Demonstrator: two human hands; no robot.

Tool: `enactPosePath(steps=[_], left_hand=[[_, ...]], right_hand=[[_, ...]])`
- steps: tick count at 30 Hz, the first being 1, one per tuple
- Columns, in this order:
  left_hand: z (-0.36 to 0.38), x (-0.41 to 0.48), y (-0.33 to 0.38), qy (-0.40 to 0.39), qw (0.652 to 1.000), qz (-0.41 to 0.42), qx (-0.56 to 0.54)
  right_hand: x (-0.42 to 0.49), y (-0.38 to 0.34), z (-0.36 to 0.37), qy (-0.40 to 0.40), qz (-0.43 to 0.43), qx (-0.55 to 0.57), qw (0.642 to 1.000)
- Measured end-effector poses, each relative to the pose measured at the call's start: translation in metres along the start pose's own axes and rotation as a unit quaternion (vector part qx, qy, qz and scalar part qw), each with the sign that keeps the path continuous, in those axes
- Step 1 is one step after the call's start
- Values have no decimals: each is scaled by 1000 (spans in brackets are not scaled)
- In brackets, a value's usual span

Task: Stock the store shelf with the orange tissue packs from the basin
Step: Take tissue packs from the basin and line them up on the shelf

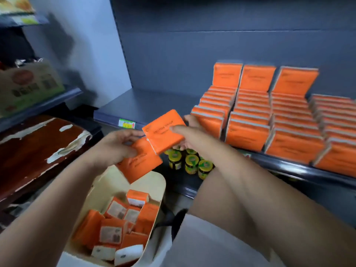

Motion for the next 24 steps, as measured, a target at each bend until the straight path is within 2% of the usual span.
enactPosePath(steps=[5,7,11,18,24], left_hand=[[47,24,77,-56,995,79,33],[66,35,106,-81,990,113,39],[101,54,161,-139,967,179,119],[158,82,244,-168,934,256,183],[216,100,285,-204,911,285,216]], right_hand=[[-34,-33,-88,99,-81,-55,990],[-56,-45,-121,111,-109,-69,985],[-97,-59,-180,112,-144,-68,981],[-128,-73,-269,183,-153,-41,970],[-159,-79,-325,243,-143,-70,957]])
Point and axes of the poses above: each hand's wrist, its own x-axis towards the middle knuckle, its own z-axis out of the palm, y = z × x, the point moved 4 cm from there along x, towards the middle knuckle, and after that the axes turned 2 degrees about -y, right-handed, at the moved point
